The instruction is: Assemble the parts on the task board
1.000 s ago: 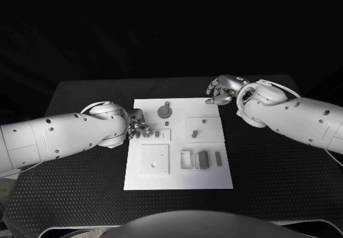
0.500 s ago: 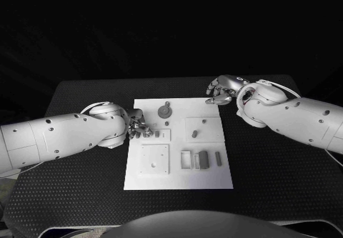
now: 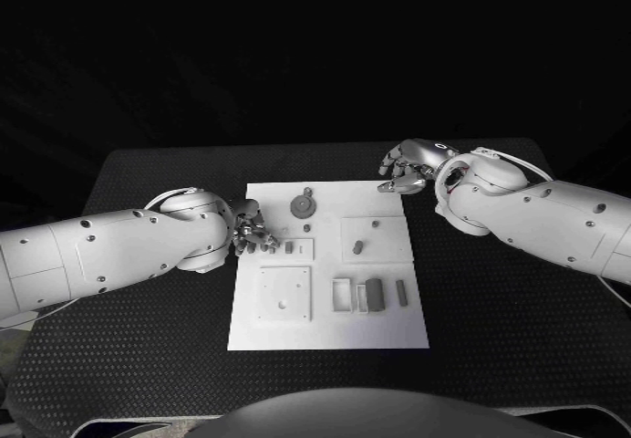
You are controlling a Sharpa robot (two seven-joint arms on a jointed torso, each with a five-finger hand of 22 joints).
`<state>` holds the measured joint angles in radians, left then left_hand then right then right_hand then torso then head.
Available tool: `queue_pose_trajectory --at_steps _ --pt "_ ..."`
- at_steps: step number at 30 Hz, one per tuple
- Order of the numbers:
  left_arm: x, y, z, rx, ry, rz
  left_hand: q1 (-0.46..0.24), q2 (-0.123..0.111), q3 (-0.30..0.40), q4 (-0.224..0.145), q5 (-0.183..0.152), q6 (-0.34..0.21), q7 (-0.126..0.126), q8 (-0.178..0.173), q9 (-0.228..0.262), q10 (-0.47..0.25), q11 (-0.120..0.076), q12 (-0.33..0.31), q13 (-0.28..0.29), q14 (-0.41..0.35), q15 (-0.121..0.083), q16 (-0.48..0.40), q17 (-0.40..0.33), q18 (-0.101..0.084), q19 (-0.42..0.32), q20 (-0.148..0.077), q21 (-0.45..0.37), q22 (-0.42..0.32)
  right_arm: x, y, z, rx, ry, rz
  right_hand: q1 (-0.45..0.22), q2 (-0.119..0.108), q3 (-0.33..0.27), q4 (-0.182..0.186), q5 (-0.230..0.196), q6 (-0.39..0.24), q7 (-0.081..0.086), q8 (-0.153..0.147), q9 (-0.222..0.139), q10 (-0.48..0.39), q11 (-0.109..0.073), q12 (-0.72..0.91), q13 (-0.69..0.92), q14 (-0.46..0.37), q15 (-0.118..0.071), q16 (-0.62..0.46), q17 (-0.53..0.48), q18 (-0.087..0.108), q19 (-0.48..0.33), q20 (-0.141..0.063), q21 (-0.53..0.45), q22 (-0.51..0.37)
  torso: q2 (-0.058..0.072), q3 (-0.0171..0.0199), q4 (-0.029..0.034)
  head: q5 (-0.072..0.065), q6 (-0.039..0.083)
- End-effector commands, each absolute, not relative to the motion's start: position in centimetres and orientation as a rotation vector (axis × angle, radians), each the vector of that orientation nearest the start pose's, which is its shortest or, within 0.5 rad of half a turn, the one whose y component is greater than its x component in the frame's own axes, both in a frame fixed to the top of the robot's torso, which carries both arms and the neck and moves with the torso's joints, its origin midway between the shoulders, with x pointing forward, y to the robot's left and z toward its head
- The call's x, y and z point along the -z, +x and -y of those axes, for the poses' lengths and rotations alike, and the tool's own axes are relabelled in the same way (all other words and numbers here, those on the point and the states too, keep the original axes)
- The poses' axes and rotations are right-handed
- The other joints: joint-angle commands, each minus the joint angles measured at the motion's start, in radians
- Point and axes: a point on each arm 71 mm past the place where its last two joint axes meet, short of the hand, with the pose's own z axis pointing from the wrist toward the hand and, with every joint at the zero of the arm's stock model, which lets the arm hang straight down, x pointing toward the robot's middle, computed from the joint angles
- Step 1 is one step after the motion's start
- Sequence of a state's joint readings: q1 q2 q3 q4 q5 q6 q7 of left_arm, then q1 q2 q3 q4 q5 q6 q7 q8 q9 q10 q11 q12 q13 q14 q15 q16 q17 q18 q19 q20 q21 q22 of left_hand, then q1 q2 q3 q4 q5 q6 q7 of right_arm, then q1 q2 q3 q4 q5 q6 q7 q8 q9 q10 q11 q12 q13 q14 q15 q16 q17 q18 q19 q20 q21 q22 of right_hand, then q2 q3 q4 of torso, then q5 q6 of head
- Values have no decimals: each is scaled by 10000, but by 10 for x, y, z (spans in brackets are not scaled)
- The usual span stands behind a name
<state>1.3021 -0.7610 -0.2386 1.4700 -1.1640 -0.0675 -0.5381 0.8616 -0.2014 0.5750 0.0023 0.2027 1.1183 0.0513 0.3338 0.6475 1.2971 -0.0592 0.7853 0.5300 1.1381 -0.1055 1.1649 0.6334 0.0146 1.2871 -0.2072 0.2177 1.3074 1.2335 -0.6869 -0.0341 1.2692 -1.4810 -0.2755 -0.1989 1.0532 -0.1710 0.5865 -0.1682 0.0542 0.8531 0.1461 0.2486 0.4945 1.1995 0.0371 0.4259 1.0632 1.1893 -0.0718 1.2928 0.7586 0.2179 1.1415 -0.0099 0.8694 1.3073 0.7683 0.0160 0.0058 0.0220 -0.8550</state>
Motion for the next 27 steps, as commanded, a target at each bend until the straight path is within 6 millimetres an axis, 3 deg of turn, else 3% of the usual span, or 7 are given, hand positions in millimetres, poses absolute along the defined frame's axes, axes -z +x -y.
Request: queue_pose_trajectory --at_steps 1,9,14,19,20,23,27 --pt "238 484 -205 2861 -1366 -21843 -20 -229 3 176 -100 36 -62 47 19 10 -37 71 16 0 -69 57 17 55 79 -8 -2 199 185 539 200 -4544 -1006 -16903 -81 17 -1 40 34 3 50 -57 -9 -87 -1 50 -13 -53 -12 -63 12 439 1 -99 -45 179 1 -3 4 -7 -10" --pt "230 483 -215 4558 -2752 -21408 83 -768 -128 836 -1251 -449 100 -146 -35 -312 113 -40 -36 -254 -87 -82 -60 5 -157 -1 -137 143 184 540 201 -4536 -975 -16851 -80 19 0 42 34 5 50 -56 -8 -87 -1 52 -13 -52 -13 -63 13 439 1 -99 -45 180 -9 0 9 -20 51" --pt "205 489 -218 6247 -4051 -20104 596 197 -1514 -140 350 -1164 478 -379 -42 -1140 500 -808 -407 -1107 333 -813 -390 -114 -1084 354 -813 -124 184 540 204 -4529 -858 -16827 -86 7 -4 49 34 -29 56 -76 -17 -84 3 57 -14 -49 -10 -63 14 439 5 -100 -43 181 -3 4 -6 -51 93" --pt "191 496 -222 7333 -4346 -18574 1565 647 -1312 -1419 623 -1596 827 -536 -144 -2165 1081 -2322 -1178 -2078 1134 -2287 -1085 -98 -2319 1132 -1561 -1038 184 540 203 -4542 -866 -16836 -88 9 -4 53 34 -35 57 -79 -18 -82 3 59 -15 -48 -9 -63 14 439 6 -100 -43 181 0 3 10 -59 121" --pt "189 496 -221 7408 -4193 -18397 1745 700 -1153 -1619 547 -1664 868 -569 -180 -2302 1206 -2565 -1298 -2222 1263 -2529 -1190 -104 -2556 1254 -1541 -1222 184 540 203 -4538 -864 -16837 -88 9 -4 54 34 -35 57 -79 -18 -82 4 60 -15 -48 -9 -63 15 439 6 -100 -43 181 3 5 2 -68 129" --pt "182 498 -212 7423 -2222 -17648 2167 548 -584 -1967 -1026 -1824 954 -634 -310 -2769 1645 -3742 -1880 -2374 1556 -3121 -1388 2 -2898 1558 -1539 -1856 185 540 205 -4507 -846 -16849 -90 9 -4 57 34 -37 57 -81 -19 -81 4 61 -15 -47 -9 -63 15 439 7 -100 -43 181 0 -4 18 -132 149" --pt "180 496 -196 7269 -216 -17220 2565 473 -425 -2387 -1096 -1921 807 -708 -437 -2534 1703 -4408 -2225 -2345 1617 -3290 -1344 51 -2908 1645 -1508 -2162 185 540 204 -4529 -861 -16854 -89 10 -4 59 34 -38 57 -81 -19 -77 4 65 -14 -45 -8 -62 16 439 9 -100 -42 181 1 -6 8 -120 162"
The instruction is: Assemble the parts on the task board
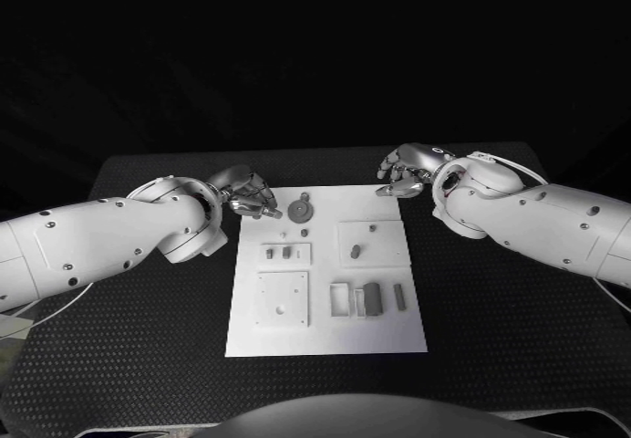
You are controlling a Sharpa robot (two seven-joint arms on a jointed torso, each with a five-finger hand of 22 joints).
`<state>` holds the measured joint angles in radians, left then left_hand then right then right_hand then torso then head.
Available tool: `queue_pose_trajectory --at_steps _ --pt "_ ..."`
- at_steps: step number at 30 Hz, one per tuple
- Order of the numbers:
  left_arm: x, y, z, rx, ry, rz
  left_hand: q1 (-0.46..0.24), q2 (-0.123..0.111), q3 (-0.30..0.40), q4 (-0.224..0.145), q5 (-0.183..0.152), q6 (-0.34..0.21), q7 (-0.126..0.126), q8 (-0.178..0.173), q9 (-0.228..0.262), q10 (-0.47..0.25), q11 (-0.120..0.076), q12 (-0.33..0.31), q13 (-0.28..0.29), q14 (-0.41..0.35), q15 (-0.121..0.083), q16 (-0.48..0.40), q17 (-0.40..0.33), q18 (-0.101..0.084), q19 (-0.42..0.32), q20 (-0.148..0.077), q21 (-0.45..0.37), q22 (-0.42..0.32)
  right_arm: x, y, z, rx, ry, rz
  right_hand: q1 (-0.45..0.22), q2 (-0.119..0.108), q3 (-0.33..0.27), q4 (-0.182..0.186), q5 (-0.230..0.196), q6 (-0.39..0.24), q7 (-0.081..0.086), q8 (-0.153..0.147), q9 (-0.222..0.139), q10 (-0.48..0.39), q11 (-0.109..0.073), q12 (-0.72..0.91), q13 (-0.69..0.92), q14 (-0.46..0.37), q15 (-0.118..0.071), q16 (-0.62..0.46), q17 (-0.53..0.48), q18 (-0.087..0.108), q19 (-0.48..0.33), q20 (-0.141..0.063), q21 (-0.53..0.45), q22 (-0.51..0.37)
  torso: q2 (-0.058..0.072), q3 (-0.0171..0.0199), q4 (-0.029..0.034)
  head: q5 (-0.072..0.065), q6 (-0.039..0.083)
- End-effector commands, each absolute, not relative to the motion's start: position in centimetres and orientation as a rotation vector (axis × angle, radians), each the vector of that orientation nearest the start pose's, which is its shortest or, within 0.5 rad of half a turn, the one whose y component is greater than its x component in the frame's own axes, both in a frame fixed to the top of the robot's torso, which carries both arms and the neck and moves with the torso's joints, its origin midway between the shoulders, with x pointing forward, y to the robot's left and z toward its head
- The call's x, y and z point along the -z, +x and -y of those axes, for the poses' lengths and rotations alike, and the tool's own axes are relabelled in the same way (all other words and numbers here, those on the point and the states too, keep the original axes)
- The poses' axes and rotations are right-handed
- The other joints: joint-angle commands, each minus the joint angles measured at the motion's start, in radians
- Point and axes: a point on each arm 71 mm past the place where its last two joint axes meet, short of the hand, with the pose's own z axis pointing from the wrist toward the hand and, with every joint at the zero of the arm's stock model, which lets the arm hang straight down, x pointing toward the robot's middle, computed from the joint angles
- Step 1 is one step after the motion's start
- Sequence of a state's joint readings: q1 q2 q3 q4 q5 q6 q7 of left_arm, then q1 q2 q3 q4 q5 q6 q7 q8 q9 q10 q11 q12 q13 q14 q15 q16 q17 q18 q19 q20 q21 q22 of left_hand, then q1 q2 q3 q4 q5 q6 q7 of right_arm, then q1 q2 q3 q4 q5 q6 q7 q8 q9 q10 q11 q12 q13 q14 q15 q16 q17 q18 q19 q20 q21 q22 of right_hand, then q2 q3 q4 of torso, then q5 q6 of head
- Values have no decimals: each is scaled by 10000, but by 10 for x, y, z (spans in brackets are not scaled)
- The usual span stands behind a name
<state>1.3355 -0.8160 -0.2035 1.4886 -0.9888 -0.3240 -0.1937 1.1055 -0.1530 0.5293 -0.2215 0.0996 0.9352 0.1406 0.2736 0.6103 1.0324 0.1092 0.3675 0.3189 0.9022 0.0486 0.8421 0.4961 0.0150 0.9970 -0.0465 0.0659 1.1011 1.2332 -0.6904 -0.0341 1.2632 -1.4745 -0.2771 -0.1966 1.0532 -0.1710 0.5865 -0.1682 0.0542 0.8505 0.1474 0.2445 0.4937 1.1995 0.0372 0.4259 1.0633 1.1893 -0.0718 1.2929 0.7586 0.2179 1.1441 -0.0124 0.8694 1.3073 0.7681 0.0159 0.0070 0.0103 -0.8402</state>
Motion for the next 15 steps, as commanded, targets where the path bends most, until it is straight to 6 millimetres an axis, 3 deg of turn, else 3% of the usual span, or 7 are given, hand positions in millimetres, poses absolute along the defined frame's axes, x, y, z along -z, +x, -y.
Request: queue_pose_trajectory --at_steps 1,2,6,9,11,15 --pt "179 496 -190 7195 519 -17021 207 -6 58 -251 -66 -397 -187 -298 -192 185 -6 -464 -220 46 79 -121 42 57 19 43 16 -180 185 540 204 -4536 -864 -16852 -89 10 -4 60 34 -13 44 -41 -11 -76 4 65 -15 -44 -8 -62 15 439 -17 -76 -42 181 3 -7 -3 -5 7" --pt "178 495 -188 7124 964 -16858 249 9 76 -327 -66 -585 -334 -408 -306 249 -46 -731 -330 98 88 -226 38 60 43 43 14 -276 185 540 203 -4538 -868 -16855 -88 10 -3 60 34 -13 44 -41 -11 -76 4 66 -15 -44 -8 -61 16 439 -16 -76 -42 181 3 -8 -3 -5 -4" --pt "178 494 -171 7116 2484 -16027 373 -163 126 -460 -188 -717 -476 -471 -460 143 -241 -1371 -579 414 15 -535 20 88 239 2 44 -473 185 540 204 -4523 -858 -16857 -85 11 -2 60 34 -15 44 -43 -11 -73 4 69 -15 -41 -8 -60 17 439 -14 -77 -41 182 5 -21 5 50 1" --pt "182 492 -162 7010 3362 -15614 461 -284 110 -499 -179 -669 -466 -440 -529 208 -183 -1685 -692 845 -162 -464 192 134 640 -137 154 -502 185 540 202 -4518 -816 -16868 -84 12 -2 61 34 -16 44 -43 -11 -71 4 71 -15 -40 -8 -60 17 439 -13 -77 -40 182 1 -17 5 81 27" --pt "183 493 -156 6792 4039 -15348 434 -490 62 -431 -230 -657 -469 -432 -585 247 -164 -1893 -765 1133 -310 -344 386 154 960 -258 258 -478 185 541 201 -4527 -808 -16847 -86 7 -4 62 33 -18 44 -44 -12 -71 4 72 -15 -39 -8 -59 17 439 -12 -77 -40 182 2 -16 -10 160 41" --pt "191 491 -148 6677 4685 -15151 497 -697 18 -343 -322 -580 -435 -391 -654 391 -180 -2111 -829 1506 -522 -119 746 176 1424 -457 457 -350 185 541 201 -4537 -778 -16871 -87 1 -5 63 33 -21 45 -46 -12 -70 5 74 -15 -38 -8 -59 18 439 -11 -78 -39 182 10 -26 -21 143 43"
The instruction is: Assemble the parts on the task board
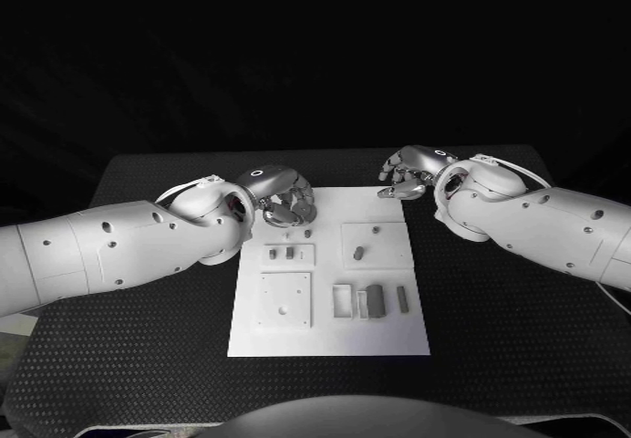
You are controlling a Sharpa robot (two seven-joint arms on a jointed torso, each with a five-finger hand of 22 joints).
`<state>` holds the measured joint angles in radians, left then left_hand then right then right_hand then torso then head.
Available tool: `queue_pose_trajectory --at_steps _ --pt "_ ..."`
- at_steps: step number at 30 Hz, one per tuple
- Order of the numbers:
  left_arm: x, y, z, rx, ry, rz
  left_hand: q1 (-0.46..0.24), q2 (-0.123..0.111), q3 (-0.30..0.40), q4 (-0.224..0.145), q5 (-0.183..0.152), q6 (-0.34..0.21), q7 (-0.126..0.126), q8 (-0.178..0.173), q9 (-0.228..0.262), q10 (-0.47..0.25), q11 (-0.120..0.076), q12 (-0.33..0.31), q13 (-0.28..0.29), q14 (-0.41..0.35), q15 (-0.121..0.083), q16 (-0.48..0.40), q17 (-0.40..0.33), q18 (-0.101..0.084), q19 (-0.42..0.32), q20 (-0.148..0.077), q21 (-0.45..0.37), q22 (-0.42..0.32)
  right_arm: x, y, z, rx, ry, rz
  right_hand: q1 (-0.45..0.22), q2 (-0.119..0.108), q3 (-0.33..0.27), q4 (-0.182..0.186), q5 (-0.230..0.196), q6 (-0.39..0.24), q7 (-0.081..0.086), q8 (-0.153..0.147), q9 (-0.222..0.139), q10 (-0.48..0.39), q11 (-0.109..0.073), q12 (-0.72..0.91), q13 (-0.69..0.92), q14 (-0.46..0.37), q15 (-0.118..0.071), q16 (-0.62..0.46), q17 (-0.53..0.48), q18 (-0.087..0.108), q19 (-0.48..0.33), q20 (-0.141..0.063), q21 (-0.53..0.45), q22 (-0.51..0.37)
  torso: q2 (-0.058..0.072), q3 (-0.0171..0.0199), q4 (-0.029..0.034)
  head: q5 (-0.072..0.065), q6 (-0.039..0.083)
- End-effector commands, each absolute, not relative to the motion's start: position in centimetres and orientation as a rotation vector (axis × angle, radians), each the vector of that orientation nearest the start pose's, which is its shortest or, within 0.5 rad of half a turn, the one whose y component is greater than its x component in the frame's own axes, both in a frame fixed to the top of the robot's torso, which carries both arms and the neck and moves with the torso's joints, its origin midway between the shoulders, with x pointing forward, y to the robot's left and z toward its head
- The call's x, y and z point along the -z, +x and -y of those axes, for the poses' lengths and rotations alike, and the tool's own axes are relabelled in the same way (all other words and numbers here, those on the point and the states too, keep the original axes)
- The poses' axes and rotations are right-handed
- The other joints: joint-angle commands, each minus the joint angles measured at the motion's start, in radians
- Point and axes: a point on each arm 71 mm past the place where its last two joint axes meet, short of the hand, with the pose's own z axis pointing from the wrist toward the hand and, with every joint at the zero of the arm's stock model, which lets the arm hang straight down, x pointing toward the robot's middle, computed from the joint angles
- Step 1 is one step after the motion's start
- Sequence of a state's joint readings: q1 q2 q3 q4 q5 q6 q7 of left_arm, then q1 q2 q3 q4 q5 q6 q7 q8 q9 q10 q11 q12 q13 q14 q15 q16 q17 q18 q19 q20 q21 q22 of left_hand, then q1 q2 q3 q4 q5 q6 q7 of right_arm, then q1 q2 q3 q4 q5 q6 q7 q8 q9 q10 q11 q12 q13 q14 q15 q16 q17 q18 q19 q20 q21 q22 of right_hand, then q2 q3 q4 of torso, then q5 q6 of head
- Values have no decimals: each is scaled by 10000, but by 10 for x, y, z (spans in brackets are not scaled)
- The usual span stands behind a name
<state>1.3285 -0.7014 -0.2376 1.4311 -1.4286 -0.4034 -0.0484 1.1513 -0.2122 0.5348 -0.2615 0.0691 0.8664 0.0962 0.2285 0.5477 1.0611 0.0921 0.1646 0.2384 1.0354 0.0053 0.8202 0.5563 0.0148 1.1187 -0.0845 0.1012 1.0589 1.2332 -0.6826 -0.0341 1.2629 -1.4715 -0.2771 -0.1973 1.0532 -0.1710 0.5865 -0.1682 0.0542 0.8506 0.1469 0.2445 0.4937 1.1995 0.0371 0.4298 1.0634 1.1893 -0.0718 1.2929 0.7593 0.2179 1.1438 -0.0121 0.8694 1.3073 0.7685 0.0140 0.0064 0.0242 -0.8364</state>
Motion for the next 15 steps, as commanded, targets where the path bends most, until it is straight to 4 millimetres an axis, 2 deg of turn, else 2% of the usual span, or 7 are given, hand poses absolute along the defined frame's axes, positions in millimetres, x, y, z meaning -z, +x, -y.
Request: queue_pose_trajectory --at_steps 1,4,8,15 --pt "193 491 -146 6671 4801 -15117 100 -95 -52 75 -9 160 12 88 -51 188 -30 -145 -35 428 -183 277 346 204 471 -184 245 173 185 541 201 -4539 -779 -16873 -87 0 -5 63 33 -22 50 -46 -13 -70 5 36 -15 -38 -8 -58 12 439 -7 -81 -39 182 5 -8 -12 -1 6" --pt "197 491 -142 6658 4975 -15231 218 -16 -195 76 101 363 50 180 -133 509 -127 -265 -18 819 -329 870 932 233 968 -408 662 623 185 541 200 -4556 -788 -16873 -87 1 -5 65 34 -23 50 -47 -13 -69 5 37 -15 -36 -8 -58 12 439 -6 -81 -39 182 5 -1 -8 -23 10" --pt "200 491 -140 6617 5170 -15304 334 90 -310 64 166 567 86 259 -216 758 -213 -378 19 1221 -448 1709 1457 392 1491 -568 1222 1244 185 541 200 -4565 -796 -16887 -87 3 -4 67 34 -23 50 -47 -13 -68 5 38 -15 -34 -8 -57 13 439 -4 -82 -38 182 6 10 -14 -35 -11" --pt "211 492 -138 6364 5394 -15908 352 231 -348 74 229 731 77 307 -349 811 -220 -686 17 1525 -479 2649 1816 669 1847 -602 1894 2171 185 541 199 -4585 -798 -16880 -87 6 -3 71 34 -24 50 -48 -13 -65 5 42 -15 -30 -8 -56 14 439 0 -83 -37 182 -1 22 -7 -60 -19"
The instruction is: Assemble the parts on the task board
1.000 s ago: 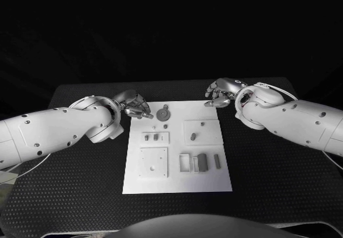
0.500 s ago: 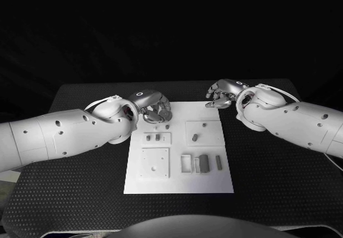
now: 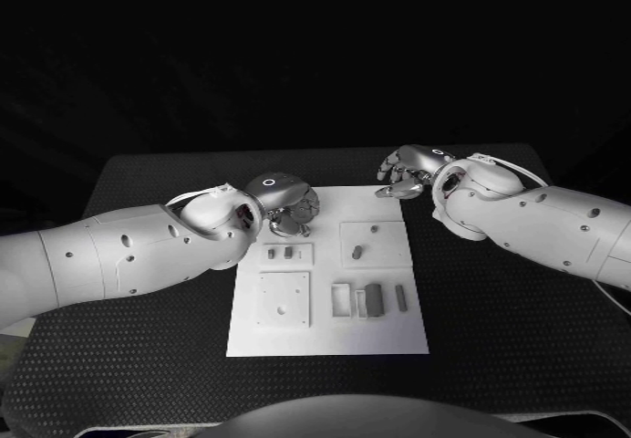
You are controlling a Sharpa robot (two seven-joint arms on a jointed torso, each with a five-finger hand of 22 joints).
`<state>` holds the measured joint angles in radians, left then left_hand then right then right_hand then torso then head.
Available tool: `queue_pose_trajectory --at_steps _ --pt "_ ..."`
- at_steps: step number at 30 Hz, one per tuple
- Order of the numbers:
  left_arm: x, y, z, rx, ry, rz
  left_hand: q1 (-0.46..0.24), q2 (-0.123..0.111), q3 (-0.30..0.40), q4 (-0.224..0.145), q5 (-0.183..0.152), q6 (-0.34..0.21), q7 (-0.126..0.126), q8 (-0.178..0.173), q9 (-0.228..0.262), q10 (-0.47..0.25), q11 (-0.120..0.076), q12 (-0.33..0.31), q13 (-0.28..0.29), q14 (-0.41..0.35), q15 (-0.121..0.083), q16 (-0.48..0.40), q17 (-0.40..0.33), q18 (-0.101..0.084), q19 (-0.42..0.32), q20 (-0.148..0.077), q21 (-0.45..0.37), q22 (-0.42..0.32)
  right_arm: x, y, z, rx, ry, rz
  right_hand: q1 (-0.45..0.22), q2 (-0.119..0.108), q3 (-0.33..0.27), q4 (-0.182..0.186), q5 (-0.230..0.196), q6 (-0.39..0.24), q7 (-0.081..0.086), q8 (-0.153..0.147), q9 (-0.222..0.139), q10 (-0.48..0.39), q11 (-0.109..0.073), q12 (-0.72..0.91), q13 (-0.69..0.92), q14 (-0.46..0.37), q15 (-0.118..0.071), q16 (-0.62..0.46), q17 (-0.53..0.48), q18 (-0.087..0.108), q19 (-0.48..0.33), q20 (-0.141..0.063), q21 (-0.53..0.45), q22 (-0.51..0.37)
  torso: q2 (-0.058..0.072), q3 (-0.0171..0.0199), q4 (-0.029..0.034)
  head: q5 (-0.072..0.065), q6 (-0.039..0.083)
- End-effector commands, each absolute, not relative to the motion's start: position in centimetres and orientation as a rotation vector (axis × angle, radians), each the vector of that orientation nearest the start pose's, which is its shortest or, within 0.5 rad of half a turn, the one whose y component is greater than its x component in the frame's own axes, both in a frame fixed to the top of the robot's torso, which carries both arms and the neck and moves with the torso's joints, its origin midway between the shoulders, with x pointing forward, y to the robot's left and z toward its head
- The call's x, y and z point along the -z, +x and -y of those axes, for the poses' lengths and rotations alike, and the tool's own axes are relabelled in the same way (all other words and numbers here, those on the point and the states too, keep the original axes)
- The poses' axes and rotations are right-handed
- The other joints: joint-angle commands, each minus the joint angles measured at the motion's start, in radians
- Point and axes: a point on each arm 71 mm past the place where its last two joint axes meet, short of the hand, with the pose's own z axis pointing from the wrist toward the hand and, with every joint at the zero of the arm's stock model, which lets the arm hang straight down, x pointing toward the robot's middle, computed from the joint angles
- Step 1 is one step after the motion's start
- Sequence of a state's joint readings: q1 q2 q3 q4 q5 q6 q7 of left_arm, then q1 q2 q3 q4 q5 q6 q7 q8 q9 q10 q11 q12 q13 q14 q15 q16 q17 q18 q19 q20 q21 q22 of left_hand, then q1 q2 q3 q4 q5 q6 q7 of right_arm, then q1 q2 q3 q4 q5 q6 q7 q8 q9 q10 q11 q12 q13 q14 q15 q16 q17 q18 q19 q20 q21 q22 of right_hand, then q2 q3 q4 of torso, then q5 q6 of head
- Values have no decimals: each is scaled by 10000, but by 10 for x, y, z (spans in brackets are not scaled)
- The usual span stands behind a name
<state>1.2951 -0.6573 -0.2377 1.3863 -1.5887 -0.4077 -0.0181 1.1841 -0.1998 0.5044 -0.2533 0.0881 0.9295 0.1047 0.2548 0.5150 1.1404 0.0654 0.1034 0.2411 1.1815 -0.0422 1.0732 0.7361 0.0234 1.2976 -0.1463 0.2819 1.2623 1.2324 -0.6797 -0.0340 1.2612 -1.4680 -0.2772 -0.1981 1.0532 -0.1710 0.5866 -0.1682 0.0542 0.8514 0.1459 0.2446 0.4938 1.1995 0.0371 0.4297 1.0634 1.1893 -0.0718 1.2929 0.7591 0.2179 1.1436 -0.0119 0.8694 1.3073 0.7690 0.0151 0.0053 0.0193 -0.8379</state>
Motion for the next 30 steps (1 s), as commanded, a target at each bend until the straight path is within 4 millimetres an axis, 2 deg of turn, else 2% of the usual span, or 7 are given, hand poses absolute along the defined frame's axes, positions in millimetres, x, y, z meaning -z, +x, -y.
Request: queue_pose_trajectory --at_steps 1,10,19,30 --pt "213 492 -138 6352 5382 -15941 27 127 -38 -9 38 102 -5 43 -35 5 53 -110 -15 105 3 185 22 612 90 20 138 212 185 541 199 -4587 -799 -16880 -87 6 -3 72 34 -32 60 -48 -14 -65 5 43 -16 -30 -8 -55 15 439 3 -86 -36 182 -6 12 6 -15 -9" --pt "221 494 -138 6367 5407 -15913 145 275 108 -56 94 197 51 84 -90 181 71 -185 6 282 16 461 -24 763 244 39 355 562 186 540 198 -4615 -815 -16885 -84 8 -2 74 34 -33 60 -49 -14 -62 4 47 -15 -25 -8 -54 17 439 8 -88 -34 182 -3 14 -5 -23 -22" --pt "228 497 -137 6246 5442 -16131 95 245 214 -21 51 226 95 96 -139 36 155 -370 -76 411 93 600 -109 879 358 106 453 681 186 540 196 -4639 -824 -16878 -82 11 -2 77 34 -33 59 -49 -14 -59 4 52 -15 -20 -9 -52 18 439 13 -90 -32 182 3 11 -6 -63 -28" --pt "232 504 -143 6031 5429 -16169 123 310 308 -13 51 250 116 110 -167 108 166 -348 -107 540 105 731 -156 976 483 133 555 699 186 540 195 -4678 -846 -16878 -79 13 -1 79 34 -33 59 -49 -14 -58 3 57 -15 -16 -9 -51 19 439 17 -92 -31 182 1 15 -6 -85 -31"
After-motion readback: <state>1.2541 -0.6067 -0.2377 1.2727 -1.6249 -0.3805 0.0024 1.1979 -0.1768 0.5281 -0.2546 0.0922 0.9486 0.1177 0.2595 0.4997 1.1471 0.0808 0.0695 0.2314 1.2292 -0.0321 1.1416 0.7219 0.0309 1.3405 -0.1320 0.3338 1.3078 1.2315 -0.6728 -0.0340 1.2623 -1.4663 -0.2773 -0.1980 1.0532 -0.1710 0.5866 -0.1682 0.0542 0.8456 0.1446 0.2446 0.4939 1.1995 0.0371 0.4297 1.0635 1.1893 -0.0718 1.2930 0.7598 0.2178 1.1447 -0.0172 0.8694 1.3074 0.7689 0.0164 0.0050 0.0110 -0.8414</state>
